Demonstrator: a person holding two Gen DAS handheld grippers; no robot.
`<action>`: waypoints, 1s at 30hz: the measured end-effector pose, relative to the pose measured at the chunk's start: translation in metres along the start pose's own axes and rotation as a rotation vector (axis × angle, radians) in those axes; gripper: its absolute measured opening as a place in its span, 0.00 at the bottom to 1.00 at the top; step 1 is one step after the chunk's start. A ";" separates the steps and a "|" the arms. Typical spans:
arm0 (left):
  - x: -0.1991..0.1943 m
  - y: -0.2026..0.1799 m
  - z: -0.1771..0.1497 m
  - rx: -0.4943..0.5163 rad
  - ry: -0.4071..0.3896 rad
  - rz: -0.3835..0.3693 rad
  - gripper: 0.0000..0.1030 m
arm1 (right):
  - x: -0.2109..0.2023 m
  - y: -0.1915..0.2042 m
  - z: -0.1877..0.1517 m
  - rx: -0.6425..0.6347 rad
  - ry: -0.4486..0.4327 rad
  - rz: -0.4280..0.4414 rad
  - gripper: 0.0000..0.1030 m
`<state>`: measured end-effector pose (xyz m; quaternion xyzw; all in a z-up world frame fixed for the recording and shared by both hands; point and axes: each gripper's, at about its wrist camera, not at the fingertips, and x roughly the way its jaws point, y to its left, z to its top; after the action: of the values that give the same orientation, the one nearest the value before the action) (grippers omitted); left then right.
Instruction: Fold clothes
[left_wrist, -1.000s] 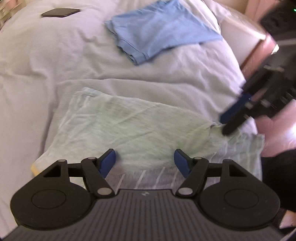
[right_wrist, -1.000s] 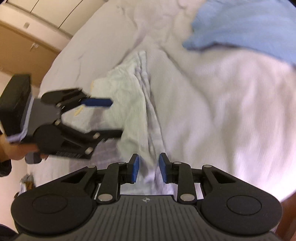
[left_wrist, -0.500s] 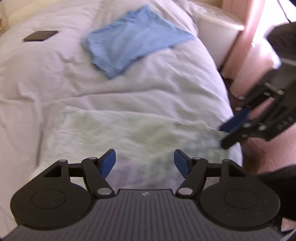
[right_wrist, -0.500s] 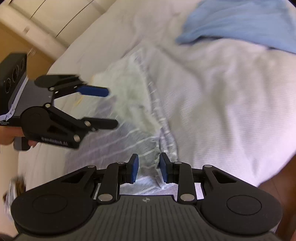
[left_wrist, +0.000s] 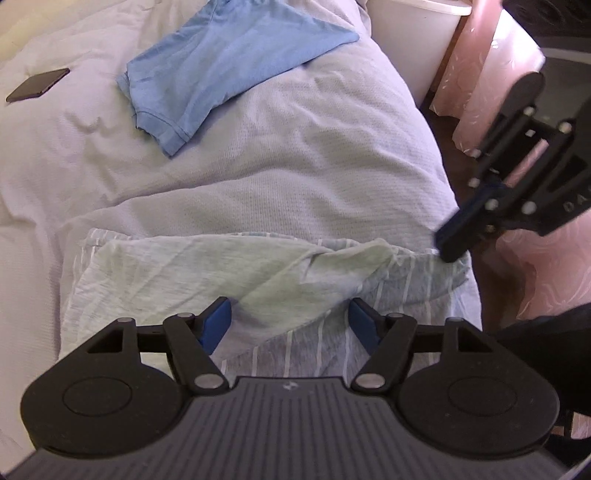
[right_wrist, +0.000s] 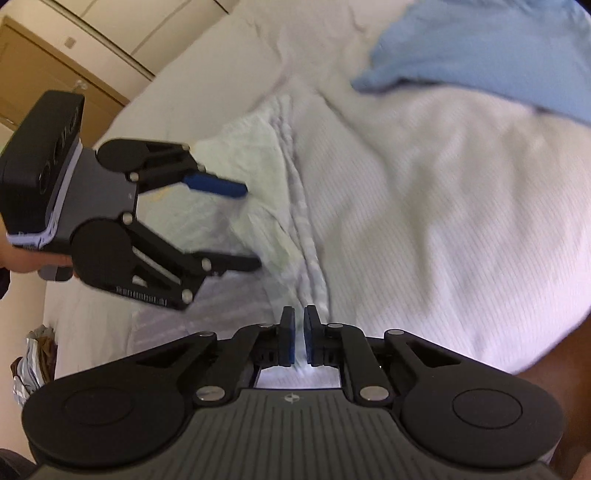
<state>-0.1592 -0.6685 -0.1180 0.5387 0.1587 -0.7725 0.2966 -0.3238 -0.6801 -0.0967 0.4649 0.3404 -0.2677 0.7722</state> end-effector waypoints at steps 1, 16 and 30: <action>-0.002 0.000 -0.001 0.004 0.005 -0.003 0.64 | 0.001 0.003 0.003 -0.013 -0.008 0.003 0.15; 0.006 -0.018 -0.004 0.152 0.036 -0.056 0.65 | 0.006 -0.004 0.005 -0.001 0.015 -0.074 0.16; -0.066 0.010 -0.095 0.212 0.122 0.044 0.71 | -0.006 0.086 -0.011 -0.229 -0.060 -0.193 0.77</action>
<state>-0.0668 -0.6038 -0.0915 0.6162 0.0820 -0.7442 0.2445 -0.2673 -0.6327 -0.0499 0.3305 0.3886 -0.3140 0.8008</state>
